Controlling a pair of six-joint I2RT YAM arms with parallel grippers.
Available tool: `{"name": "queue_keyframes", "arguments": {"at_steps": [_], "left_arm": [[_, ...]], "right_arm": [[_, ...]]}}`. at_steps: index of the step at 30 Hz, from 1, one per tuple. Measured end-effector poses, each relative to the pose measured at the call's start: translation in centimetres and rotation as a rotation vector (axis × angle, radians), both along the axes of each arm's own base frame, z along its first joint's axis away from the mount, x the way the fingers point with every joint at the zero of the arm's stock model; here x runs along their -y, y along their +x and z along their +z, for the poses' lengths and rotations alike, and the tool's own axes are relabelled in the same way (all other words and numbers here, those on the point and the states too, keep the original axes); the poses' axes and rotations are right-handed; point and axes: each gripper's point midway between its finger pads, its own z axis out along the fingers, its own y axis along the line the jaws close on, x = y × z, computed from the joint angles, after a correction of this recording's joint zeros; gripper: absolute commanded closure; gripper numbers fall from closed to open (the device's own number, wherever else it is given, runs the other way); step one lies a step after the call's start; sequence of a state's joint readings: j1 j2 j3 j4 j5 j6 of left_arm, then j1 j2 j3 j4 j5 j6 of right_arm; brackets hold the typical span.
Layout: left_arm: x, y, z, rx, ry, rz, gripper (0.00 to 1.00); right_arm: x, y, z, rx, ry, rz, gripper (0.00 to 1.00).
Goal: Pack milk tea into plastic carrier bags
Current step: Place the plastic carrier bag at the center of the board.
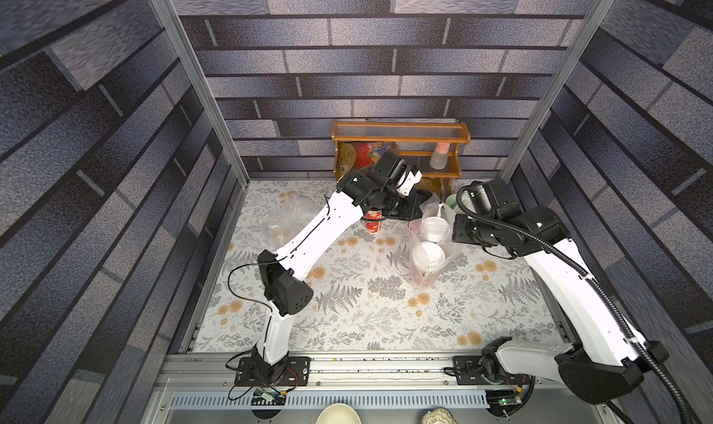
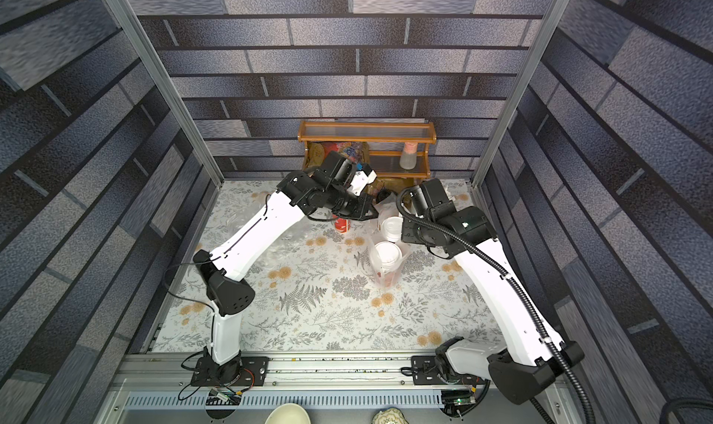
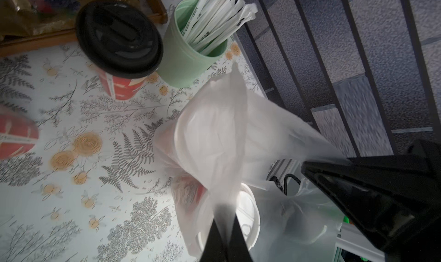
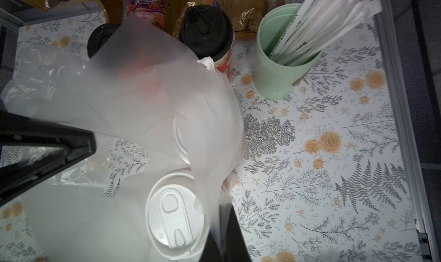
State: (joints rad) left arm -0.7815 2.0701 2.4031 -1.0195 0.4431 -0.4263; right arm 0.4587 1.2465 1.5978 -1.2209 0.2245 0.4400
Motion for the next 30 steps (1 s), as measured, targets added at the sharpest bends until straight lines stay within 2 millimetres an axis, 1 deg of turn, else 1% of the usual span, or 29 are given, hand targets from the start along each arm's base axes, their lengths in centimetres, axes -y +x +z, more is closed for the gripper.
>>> {"name": "queue_keyframes", "arguments": {"at_steps": [3,5,6,9,13,17,19,24,27,30], "left_arm": [[3.7,0.2,0.9,0.034,-0.052,-0.044,1.0],[5.7,0.3,1.1,0.038,-0.099,-0.059,1.0],[6.5,0.1,0.9,0.029,-0.114,-0.065,1.0],[7.8,-0.2,-0.4,-0.003,-0.111,-0.062,1.0],[9.5,-0.4,-1.1,-0.022,-0.132,-0.056,1.0],[12.1,-0.7,-1.0,-0.001,-0.197,-0.07,1.0],[13.2,-0.8,-0.6,0.02,-0.233,-0.078,1.0],[16.1,-1.3,0.2,0.074,-0.324,-0.103,1.0],[17.7,-1.1,0.0,0.094,-0.372,-0.104,1.0],[19.2,-1.0,-0.9,0.1,-0.406,-0.105,1.0]], "right_arm": [[2.8,-0.2,0.2,0.008,-0.027,-0.072,1.0],[4.5,-0.3,0.5,0.015,-0.047,-0.116,1.0],[5.3,-0.3,0.5,0.016,-0.058,-0.137,1.0],[7.5,-0.3,0.5,0.016,-0.087,-0.198,1.0],[10.0,-0.1,0.1,0.005,-0.125,-0.272,1.0],[12.2,0.0,0.1,0.004,-0.161,-0.332,1.0],[13.0,0.0,-0.2,-0.002,-0.174,-0.354,1.0],[15.9,0.6,-1.2,-0.025,-0.195,-0.435,1.0],[17.3,1.1,-1.8,-0.043,-0.195,-0.474,1.0],[18.5,1.8,-2.5,-0.06,-0.192,-0.502,1.0]]}}
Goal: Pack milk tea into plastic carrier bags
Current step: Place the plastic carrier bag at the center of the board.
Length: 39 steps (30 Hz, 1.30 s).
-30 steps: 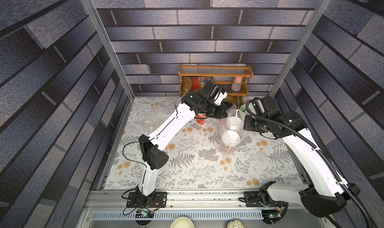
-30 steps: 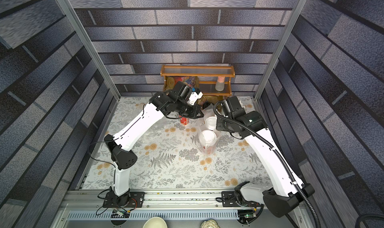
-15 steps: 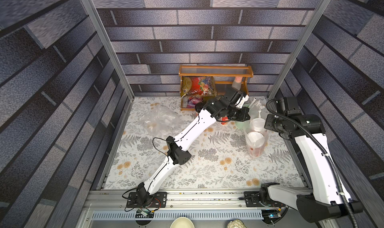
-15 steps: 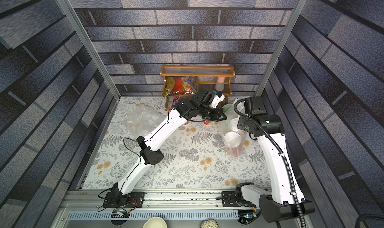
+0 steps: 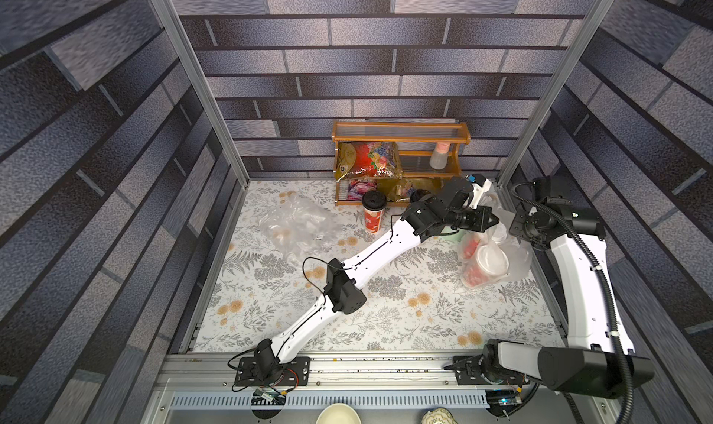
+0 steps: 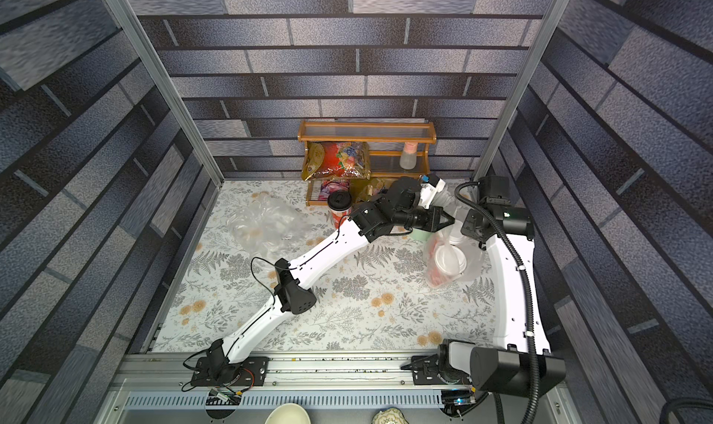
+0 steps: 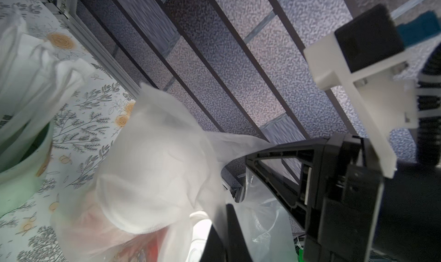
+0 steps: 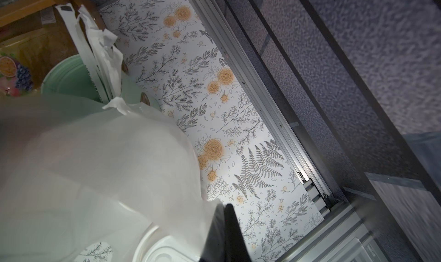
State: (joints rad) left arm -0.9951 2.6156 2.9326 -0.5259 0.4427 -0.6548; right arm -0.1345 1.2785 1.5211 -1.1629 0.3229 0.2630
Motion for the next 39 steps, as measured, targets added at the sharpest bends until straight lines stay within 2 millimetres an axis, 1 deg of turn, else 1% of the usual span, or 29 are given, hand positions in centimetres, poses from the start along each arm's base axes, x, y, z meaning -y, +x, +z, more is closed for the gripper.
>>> {"name": "queue_keyframes", "arguments": {"at_steps": [5,8,11,15,18,20,21,23,24,25,27,31,33,36,39], "left_arm": [[1.5,0.6,-1.9,-0.002,-0.029,0.002,1.0],[2.2,1.0,-2.6,-0.003,-0.049,0.006,0.97],[2.9,1.2,-2.7,0.015,-0.079,0.012,0.96],[3.4,1.9,-2.5,0.047,-0.12,0.042,0.95],[3.9,2.1,-2.5,0.062,-0.148,0.053,0.95],[4.1,2.4,-2.6,0.073,-0.164,0.064,0.92],[4.2,2.5,-2.7,0.076,-0.167,0.068,0.89],[4.4,2.6,-2.9,0.078,-0.172,0.078,0.76],[4.4,2.8,-3.0,0.078,-0.177,0.085,0.72],[4.4,2.9,-3.0,0.076,-0.179,0.089,0.65],[4.4,3.0,-3.0,0.069,-0.182,0.095,0.48],[4.4,3.0,-2.9,0.07,-0.187,0.097,0.31],[4.4,3.0,-3.0,0.075,-0.183,0.097,0.25],[4.2,3.2,-3.6,0.081,-0.159,0.095,0.19],[3.9,3.5,-4.6,0.08,-0.112,0.097,0.13]], "right_arm": [[1.7,0.5,-0.7,-0.01,0.014,-0.038,1.0],[2.5,1.0,-0.5,-0.001,0.014,-0.054,1.0],[3.5,1.7,-0.5,0.002,0.011,-0.069,1.0],[4.9,2.8,-1.2,-0.013,0.014,-0.089,1.0],[5.7,3.6,-1.7,-0.026,0.024,-0.102,1.0],[6.1,4.4,-1.8,-0.028,0.027,-0.101,1.0],[6.2,4.8,-1.9,-0.029,0.027,-0.101,1.0],[6.4,5.2,-2.1,-0.034,0.027,-0.1,1.0],[6.5,5.4,-2.1,-0.035,0.027,-0.1,1.0],[6.5,5.5,-2.1,-0.035,0.028,-0.099,1.0],[6.5,5.7,-2.1,-0.032,0.029,-0.098,1.0],[6.6,5.9,-1.8,-0.026,0.025,-0.095,1.0],[6.6,6.0,-1.8,-0.025,0.025,-0.095,1.0],[6.6,6.0,-1.8,-0.026,0.025,-0.095,0.95],[6.6,6.1,-1.8,-0.025,0.024,-0.094,0.9]]}}
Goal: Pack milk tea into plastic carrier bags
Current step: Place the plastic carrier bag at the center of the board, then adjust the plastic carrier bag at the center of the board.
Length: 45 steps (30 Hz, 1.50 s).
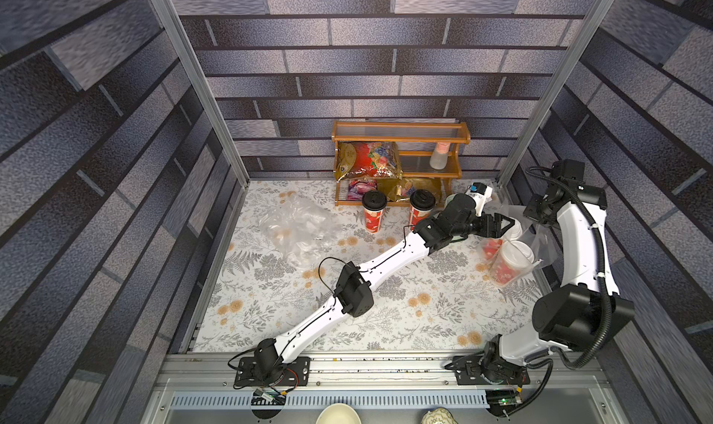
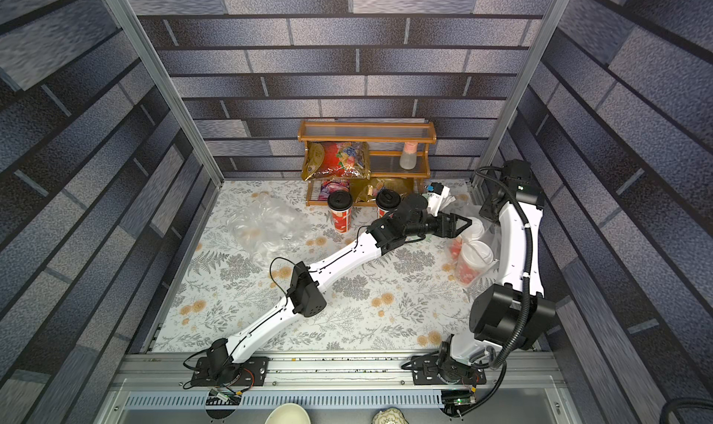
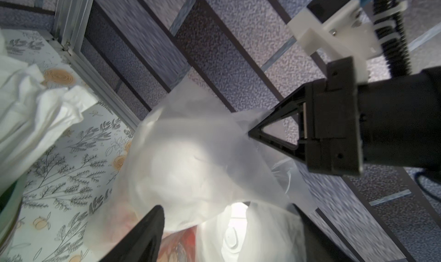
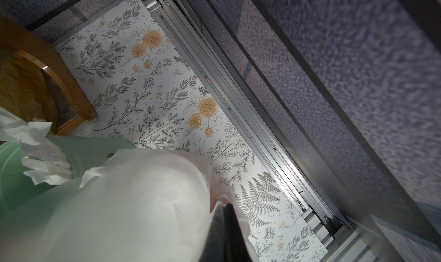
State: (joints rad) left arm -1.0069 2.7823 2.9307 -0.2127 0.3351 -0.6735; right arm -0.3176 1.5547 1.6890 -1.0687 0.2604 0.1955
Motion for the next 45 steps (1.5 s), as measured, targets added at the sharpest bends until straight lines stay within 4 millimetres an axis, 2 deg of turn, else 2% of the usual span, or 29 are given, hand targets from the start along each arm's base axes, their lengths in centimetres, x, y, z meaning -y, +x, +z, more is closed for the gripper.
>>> {"name": "queue_keyframes", "arguments": {"at_steps": [3,6,9,12,16,19,26,29,31,36,42,45], "left_arm": [[-0.6,0.1,-0.8,-0.002,0.057,0.002,0.09],[-1.8,0.4,-0.4,-0.003,0.103,0.009,0.07],[-3.4,0.8,1.7,0.006,0.121,0.021,0.05],[-5.3,0.8,4.8,0.028,0.123,0.032,0.04],[-8.0,0.5,8.3,0.061,0.137,0.046,0.04],[-9.9,0.2,9.7,0.073,0.173,0.054,0.05],[-14.8,0.3,9.2,0.049,0.334,0.093,0.1],[-17.6,0.7,8.5,0.034,0.427,0.129,0.12],[-19.5,0.8,8.2,0.027,0.486,0.157,0.14],[-25.5,0.8,7.9,-0.009,0.64,0.237,0.18],[-32.2,0.4,6.6,-0.07,0.83,0.332,0.21],[-35.8,-0.1,5.0,-0.101,0.906,0.372,0.2]], "right_arm": [[0.0,0.0,0.1,0.001,-0.004,0.007,0.78],[0.0,0.1,0.2,0.003,-0.004,0.01,0.66],[-0.1,0.1,0.4,0.01,-0.001,0.011,0.6],[-0.2,0.1,1.3,0.03,-0.003,0.012,0.55],[-0.3,-0.3,4.0,0.088,-0.023,0.013,0.49],[-0.7,-1.2,6.6,0.15,-0.036,0.015,0.47],[-3.4,-4.3,12.7,0.326,-0.016,0.067,0.43],[-5.6,-5.1,14.1,0.382,0.043,0.129,0.43],[-7.8,-5.2,14.5,0.406,0.094,0.194,0.43],[-16.4,-4.6,15.0,0.435,0.255,0.443,0.44],[-24.7,-4.3,13.8,0.392,0.37,0.66,0.46],[-27.5,-3.7,12.4,0.355,0.396,0.718,0.46]]}}
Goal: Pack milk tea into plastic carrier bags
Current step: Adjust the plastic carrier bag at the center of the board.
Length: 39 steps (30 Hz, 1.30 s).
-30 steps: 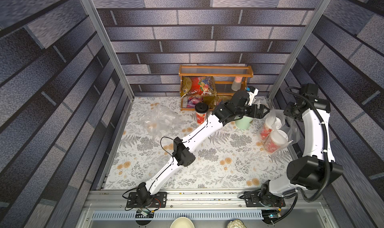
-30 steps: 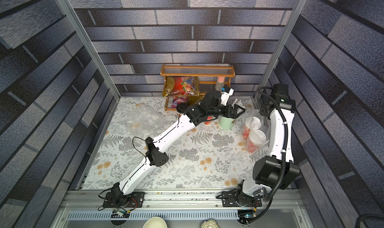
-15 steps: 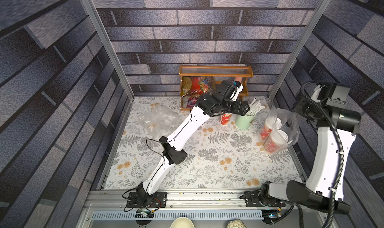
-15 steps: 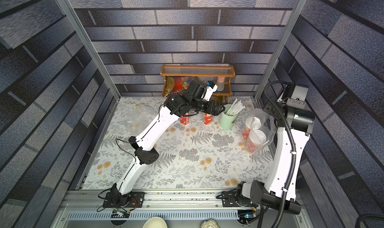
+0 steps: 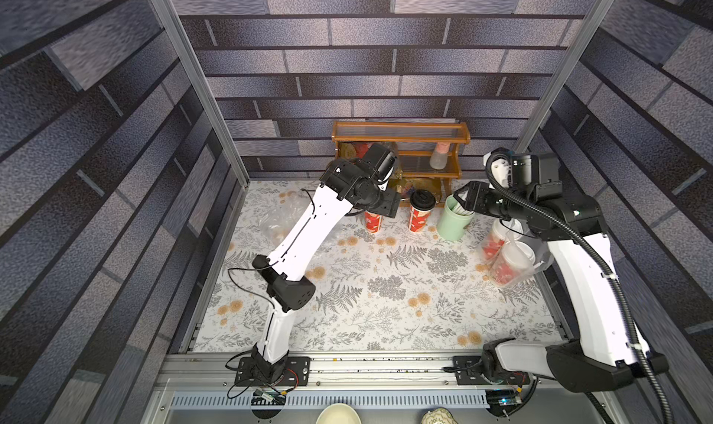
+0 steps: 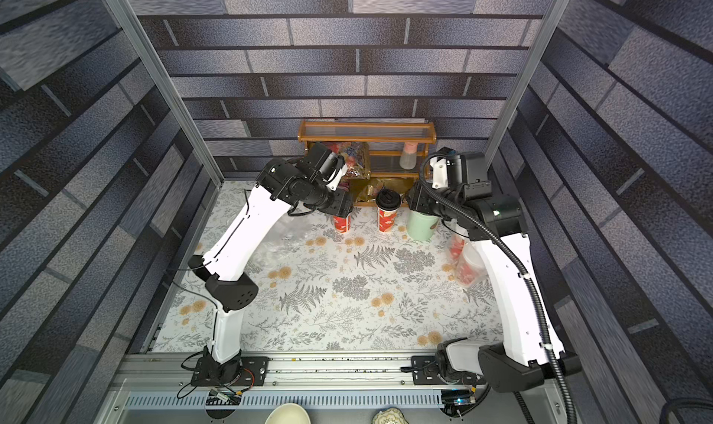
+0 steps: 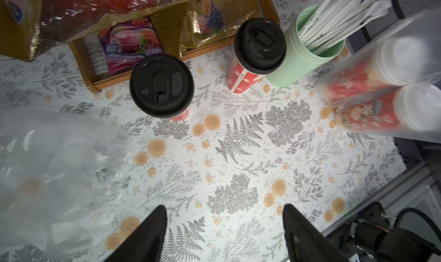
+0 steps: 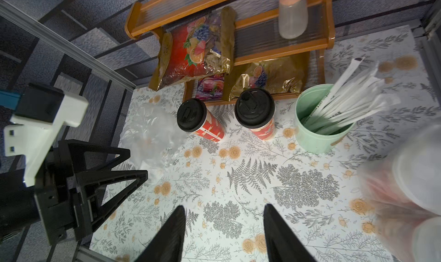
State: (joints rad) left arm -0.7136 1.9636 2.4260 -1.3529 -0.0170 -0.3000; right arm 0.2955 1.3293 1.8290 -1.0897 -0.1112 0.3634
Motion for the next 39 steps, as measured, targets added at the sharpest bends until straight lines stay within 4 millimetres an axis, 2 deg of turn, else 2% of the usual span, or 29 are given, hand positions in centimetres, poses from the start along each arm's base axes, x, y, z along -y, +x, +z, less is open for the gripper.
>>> {"name": "queue_keyframes", "arguments": {"at_steps": [3,8,12,14,18,25,28,31,35,39], "left_arm": [[-4.0,-0.9,-1.4,-0.004,0.01,0.054,0.2],[-10.3,-1.5,-2.5,0.037,0.008,0.164,0.17],[-13.7,-1.7,-6.0,-0.007,0.047,0.223,0.17],[-14.9,-1.4,-8.9,-0.056,0.077,0.244,0.17],[-16.2,-0.4,-13.6,-0.148,0.139,0.252,0.16],[-16.5,2.8,-20.9,-0.261,0.262,0.188,0.2],[-16.8,4.2,-23.3,-0.299,0.291,0.172,0.23],[-17.4,5.1,-25.1,-0.319,0.334,0.166,0.27],[-18.4,5.5,-26.7,-0.347,0.371,0.163,0.38],[-18.9,5.6,-27.2,-0.362,0.368,0.155,0.58]], "right_arm": [[-2.0,0.8,-1.3,-0.031,-0.011,0.039,0.46],[-4.4,1.1,-2.1,-0.04,-0.024,0.085,0.46],[-6.1,0.5,-2.3,-0.038,-0.027,0.133,0.46],[-6.7,0.4,-2.7,-0.042,-0.028,0.145,0.46],[-7.5,0.1,-4.3,-0.076,-0.032,0.16,0.46],[-7.9,-1.2,-7.7,-0.152,-0.04,0.161,0.46],[-7.7,-1.9,-8.7,-0.173,-0.04,0.158,0.47],[-7.5,-2.4,-9.1,-0.18,-0.033,0.15,0.47],[-7.2,-2.9,-9.2,-0.18,-0.02,0.142,0.47],[-7.3,-2.9,-9.0,-0.174,-0.01,0.138,0.48]]}}
